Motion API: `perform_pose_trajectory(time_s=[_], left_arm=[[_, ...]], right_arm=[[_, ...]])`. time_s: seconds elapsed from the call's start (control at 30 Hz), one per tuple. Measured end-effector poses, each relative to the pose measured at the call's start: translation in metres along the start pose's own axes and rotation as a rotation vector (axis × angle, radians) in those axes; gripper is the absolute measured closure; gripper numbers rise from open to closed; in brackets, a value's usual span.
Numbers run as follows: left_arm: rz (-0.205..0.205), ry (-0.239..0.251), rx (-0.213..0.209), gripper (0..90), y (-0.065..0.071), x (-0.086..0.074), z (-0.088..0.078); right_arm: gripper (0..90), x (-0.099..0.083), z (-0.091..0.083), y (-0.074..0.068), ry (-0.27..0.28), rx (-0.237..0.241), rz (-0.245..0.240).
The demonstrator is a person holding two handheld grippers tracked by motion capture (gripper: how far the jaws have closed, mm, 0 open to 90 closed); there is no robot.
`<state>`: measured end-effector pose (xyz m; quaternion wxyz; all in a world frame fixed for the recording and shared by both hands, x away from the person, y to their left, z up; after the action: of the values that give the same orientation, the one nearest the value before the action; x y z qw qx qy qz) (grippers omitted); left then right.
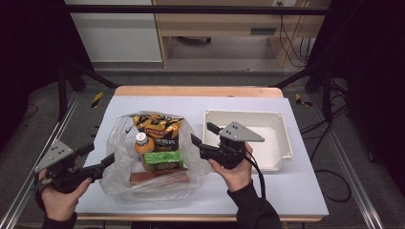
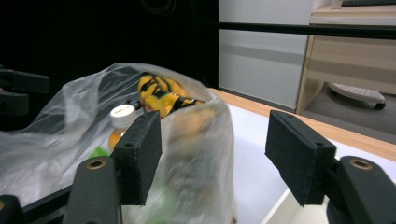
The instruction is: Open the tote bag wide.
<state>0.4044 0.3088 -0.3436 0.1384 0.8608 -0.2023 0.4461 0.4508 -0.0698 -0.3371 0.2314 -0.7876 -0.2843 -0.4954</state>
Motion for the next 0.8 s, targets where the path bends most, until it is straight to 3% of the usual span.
perform_pose_trajectory(time_s=[0.17,0.27,0.37,0.43,0.5,0.63,0.8], left_arm=[[-0.009,-0.006,-0.002,22.9,-0.012,0.021,0.014],[0.012,-0.023,-0.005,31.6,-0.020,0.034,0.031],[0.015,-0.048,0.008,38.0,-0.025,0.039,0.041],[0.005,-0.062,-0.006,40.5,-0.029,0.042,0.049],[0.007,-0.073,-0.023,51.1,-0.031,0.043,0.055],[0.017,-0.119,-0.014,68.2,-0.031,0.035,0.065],[0.015,-0.120,-0.003,84.5,-0.032,0.030,0.068]], right_arm=[[36.3,0.007,0.015,0.003,-0.027,0.009,0.012],[36.0,0.008,0.031,0.002,-0.063,0.020,0.009],[35.4,0.007,0.038,0.001,-0.077,0.023,0.005],[35.3,0.007,0.043,0.000,-0.082,0.023,0.002],[36.3,0.006,0.049,0.001,-0.102,0.009,-0.007],[46.5,0.001,0.054,0.003,-0.150,-0.017,-0.030],[62.7,-0.004,0.057,0.004,-0.200,-0.016,-0.057]])
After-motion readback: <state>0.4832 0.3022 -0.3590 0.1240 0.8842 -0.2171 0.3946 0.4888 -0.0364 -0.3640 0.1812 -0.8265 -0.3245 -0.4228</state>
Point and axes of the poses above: each handheld gripper's, and its own axes: z roughly forward along the jaws, x roughly out of its top, y roughly to its right, the point moved 2 cm from there along z, roughly forward along the jaws, and after that the axes turned 12 degrees about -y, right-handed, at the moved point
